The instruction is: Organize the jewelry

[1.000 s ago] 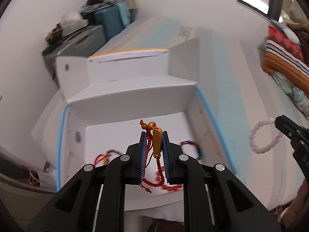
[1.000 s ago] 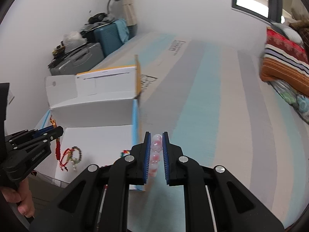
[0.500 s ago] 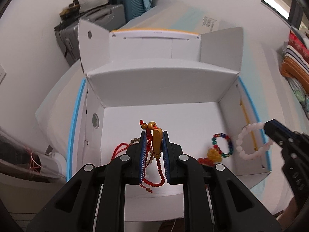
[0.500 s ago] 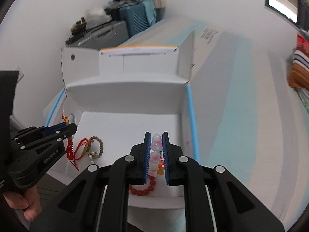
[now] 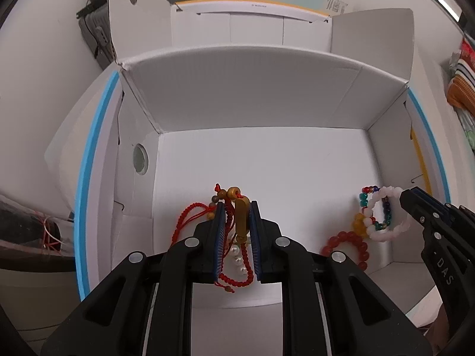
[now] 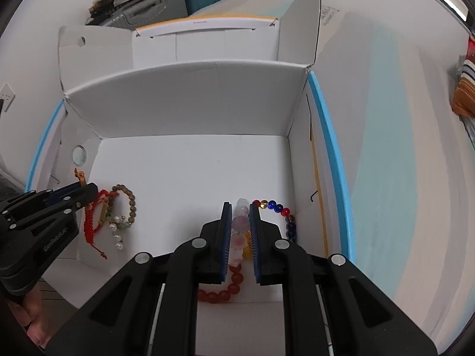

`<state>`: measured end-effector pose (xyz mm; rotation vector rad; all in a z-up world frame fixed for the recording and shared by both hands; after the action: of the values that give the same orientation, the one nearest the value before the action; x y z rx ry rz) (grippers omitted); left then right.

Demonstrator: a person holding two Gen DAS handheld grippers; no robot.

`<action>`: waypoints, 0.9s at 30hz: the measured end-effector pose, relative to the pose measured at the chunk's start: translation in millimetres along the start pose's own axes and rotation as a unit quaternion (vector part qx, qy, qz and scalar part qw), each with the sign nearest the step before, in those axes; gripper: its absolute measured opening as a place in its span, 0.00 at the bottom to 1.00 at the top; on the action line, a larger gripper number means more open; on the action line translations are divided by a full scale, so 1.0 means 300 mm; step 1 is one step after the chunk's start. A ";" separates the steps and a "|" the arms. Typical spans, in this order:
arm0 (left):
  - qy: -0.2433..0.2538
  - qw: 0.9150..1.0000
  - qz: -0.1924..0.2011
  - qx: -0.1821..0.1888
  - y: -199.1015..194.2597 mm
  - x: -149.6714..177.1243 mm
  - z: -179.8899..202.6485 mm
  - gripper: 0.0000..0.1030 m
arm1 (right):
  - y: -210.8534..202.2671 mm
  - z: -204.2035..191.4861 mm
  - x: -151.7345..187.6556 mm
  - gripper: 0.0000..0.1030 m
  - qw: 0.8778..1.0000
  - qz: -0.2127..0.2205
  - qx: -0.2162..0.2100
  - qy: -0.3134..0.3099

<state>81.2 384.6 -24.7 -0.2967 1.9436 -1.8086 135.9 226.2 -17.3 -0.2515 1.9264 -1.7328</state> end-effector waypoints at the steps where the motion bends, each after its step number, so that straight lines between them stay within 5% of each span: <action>1: 0.000 1.000 0.001 -0.001 0.002 0.001 -0.001 0.16 | 0.004 0.001 0.002 0.11 1.000 -0.002 -0.002 0.001; 11: -0.003 1.000 0.008 0.015 0.012 0.022 -0.012 0.23 | 0.023 -0.005 0.002 0.14 1.000 -0.009 -0.021 0.005; 14: -0.007 1.000 0.013 0.019 -0.004 0.039 -0.025 0.29 | -0.005 0.000 0.005 0.27 1.000 0.005 -0.026 0.004; 21: -0.016 0.998 0.068 -0.004 -0.111 0.083 -0.047 0.71 | -0.114 0.035 0.044 0.56 0.998 0.059 -0.024 0.013; 27: -0.028 0.991 0.128 -0.003 -0.227 0.171 -0.067 0.90 | -0.234 0.067 0.126 0.73 0.993 0.115 -0.020 0.020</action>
<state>16.9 371.2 33.1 -0.0932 1.8550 -1.6111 99.5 179.8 40.0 -0.0075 1.9357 -1.5594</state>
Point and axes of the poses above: each gripper's, at about its wrist camera, not at the fingertips, and y roughly the way its jaws point, z to its right, x to its underside, the point moved 4 cm from there along y, roughly the way its jaws point, and after that the axes turned 11 degrees about -z, right-handed, at the moved point
